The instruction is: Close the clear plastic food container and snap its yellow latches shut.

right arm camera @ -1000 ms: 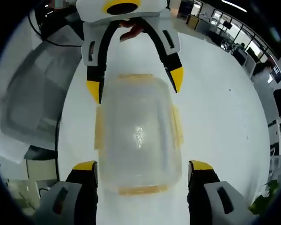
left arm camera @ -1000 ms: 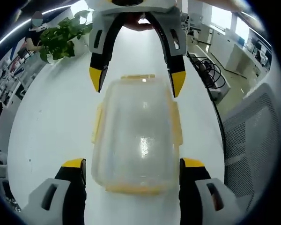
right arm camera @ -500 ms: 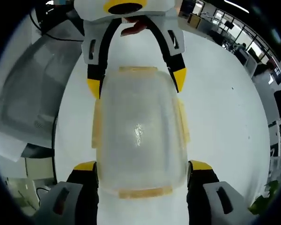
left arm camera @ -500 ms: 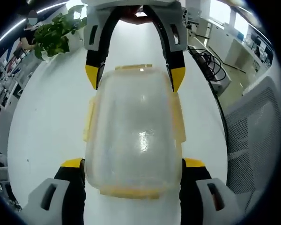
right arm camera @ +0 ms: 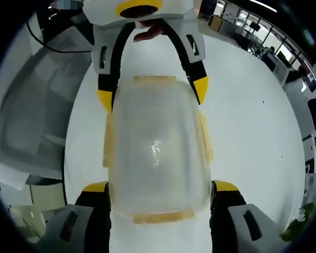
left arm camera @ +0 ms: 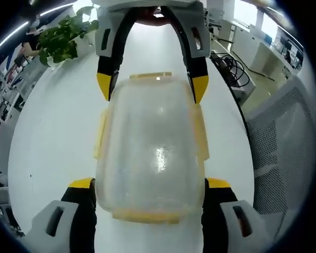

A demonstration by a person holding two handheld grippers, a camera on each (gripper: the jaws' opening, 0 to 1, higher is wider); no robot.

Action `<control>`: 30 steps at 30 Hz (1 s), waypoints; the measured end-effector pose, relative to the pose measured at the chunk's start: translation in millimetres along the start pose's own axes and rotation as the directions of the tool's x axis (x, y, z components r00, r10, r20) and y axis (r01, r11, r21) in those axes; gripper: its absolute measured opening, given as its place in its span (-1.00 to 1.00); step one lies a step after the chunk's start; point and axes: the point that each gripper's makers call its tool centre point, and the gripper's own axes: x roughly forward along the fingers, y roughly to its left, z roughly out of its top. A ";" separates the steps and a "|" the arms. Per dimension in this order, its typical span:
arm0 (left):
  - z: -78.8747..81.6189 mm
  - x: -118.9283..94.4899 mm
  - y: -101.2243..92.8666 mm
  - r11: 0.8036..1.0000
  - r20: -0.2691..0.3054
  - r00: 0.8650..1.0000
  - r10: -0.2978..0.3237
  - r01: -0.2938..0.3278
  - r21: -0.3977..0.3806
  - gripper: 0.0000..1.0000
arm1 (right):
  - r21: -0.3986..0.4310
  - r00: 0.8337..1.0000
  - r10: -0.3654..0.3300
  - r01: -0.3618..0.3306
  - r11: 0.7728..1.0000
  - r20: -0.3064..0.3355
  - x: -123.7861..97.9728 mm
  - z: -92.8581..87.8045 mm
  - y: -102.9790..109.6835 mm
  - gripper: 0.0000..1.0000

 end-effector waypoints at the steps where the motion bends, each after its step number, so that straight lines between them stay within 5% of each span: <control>1: -3.4 -1.3 -0.3 1.000 -0.002 1.000 -0.001 0.001 0.002 0.67 | 0.001 1.000 0.000 0.000 1.000 0.000 1.4 3.8 1.4 0.55; 30: -79.0 -39.9 -9.8 1.000 -0.004 1.000 0.008 -0.008 -0.018 0.67 | -0.011 1.000 0.015 -0.015 1.000 -0.006 30.6 82.3 17.5 0.56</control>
